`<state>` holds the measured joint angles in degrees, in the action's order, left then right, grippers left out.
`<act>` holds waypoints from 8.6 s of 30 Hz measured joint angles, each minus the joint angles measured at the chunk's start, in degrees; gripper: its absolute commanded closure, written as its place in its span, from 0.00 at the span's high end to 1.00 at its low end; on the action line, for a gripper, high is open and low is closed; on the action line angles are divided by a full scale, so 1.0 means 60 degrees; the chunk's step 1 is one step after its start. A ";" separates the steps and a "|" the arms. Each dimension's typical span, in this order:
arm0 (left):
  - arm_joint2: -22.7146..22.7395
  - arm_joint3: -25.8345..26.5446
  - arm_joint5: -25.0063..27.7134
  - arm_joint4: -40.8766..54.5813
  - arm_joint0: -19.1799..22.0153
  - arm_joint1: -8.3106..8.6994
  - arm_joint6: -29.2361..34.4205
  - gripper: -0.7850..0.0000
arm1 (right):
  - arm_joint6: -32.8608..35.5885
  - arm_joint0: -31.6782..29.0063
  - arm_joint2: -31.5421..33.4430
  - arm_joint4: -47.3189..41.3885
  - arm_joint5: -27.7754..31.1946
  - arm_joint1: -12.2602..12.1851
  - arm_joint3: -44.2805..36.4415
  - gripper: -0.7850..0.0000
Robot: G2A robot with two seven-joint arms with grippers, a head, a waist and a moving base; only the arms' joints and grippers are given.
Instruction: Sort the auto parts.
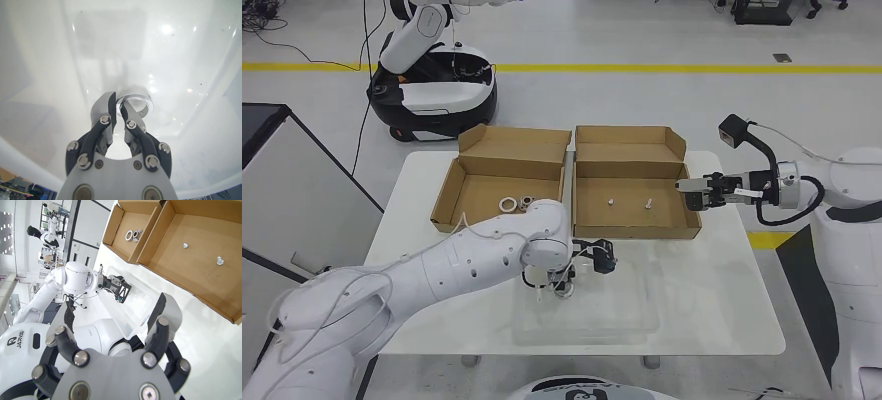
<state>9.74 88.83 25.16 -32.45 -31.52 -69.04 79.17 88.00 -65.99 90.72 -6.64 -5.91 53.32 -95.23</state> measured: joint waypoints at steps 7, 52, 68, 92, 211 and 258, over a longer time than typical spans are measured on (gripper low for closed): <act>0.0000 0.1081 -0.0506 0.0928 0.0908 0.0216 0.0505 0.00 | 0.0000 0.0000 0.0000 0.0000 0.0000 0.0000 0.0000 1.00; 0.3182 -0.0343 0.5497 0.5215 -0.0421 0.2231 -0.5937 0.00 | 0.0000 0.0000 0.0000 0.0000 0.0000 0.0000 0.0000 1.00; 0.4927 0.0878 0.5474 0.4615 -0.2242 0.2572 -0.9229 0.00 | 0.0000 0.0000 0.0000 0.0000 0.0000 0.0000 0.0000 1.00; 0.5241 0.1333 0.5474 0.3422 -0.2697 0.2685 -1.0934 0.00 | 0.0000 0.0000 0.0000 0.0000 0.0000 0.0000 0.0000 1.00; 1.0089 0.2984 0.5474 1.0941 -0.6801 -0.0205 -0.5479 0.00 | 0.0000 0.0000 0.0000 0.0000 0.0000 0.0000 0.0000 1.00; 0.9859 0.2665 0.5474 1.1409 -0.6993 -0.0117 -0.5480 0.00 | 0.0000 0.0000 0.0000 0.0000 0.0000 0.0000 0.0000 1.00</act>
<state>68.89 104.82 58.00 36.01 -73.48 -69.75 46.29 88.00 -65.99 90.72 -6.64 -5.91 53.32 -95.23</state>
